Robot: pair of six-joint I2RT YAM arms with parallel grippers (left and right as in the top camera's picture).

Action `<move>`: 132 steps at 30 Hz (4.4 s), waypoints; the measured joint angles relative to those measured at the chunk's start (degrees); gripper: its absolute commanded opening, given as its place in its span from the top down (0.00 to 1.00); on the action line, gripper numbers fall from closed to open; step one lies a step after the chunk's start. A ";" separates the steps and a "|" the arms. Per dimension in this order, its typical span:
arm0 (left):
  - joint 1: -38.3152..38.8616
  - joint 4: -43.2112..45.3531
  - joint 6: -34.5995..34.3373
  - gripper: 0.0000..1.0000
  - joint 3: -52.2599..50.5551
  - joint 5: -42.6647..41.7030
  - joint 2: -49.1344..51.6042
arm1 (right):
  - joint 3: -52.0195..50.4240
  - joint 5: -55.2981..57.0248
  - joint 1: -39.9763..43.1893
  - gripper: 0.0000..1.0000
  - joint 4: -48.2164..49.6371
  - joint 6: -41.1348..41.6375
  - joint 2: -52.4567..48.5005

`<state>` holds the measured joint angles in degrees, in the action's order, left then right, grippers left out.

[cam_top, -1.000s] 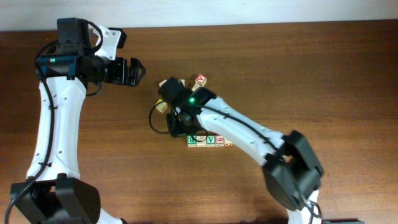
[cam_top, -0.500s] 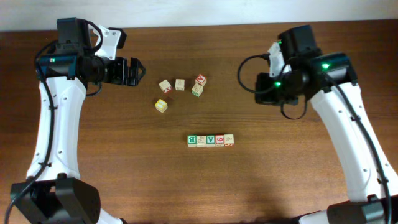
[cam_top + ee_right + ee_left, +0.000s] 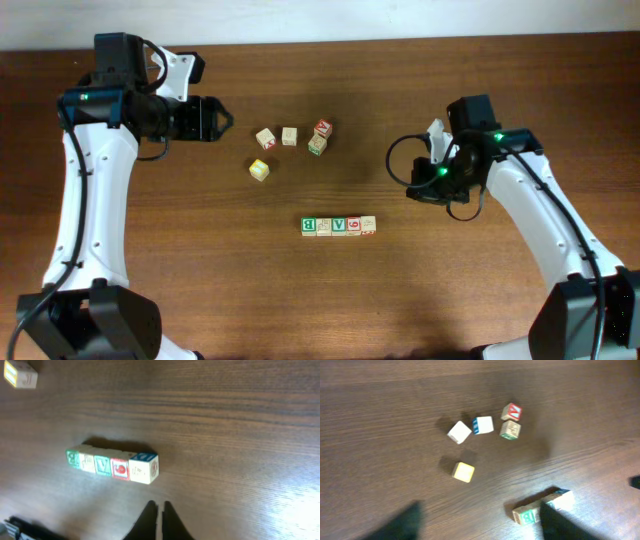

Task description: Rotate 5 blocks

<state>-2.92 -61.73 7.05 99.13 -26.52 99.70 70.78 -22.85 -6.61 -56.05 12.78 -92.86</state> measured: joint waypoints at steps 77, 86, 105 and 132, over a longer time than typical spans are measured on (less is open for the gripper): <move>18.27 30.29 -21.81 1.00 -40.70 -6.08 5.77 | -9.20 -5.16 -7.21 0.96 14.36 3.89 -13.29; 18.23 30.29 -21.79 1.00 -40.70 -5.60 5.77 | -9.20 -6.05 -7.19 0.96 14.12 0.90 -13.27; 18.23 30.27 -21.64 1.00 -40.81 -4.74 5.77 | -9.20 -7.17 -7.45 0.96 13.22 1.73 -8.22; 16.87 29.62 -21.42 1.00 -41.29 1.53 5.97 | -1.40 -0.24 -16.55 0.96 10.80 7.61 -7.58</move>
<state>13.96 -32.12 -14.37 57.84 -24.99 105.67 69.38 -23.09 -23.16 -45.25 20.38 -100.44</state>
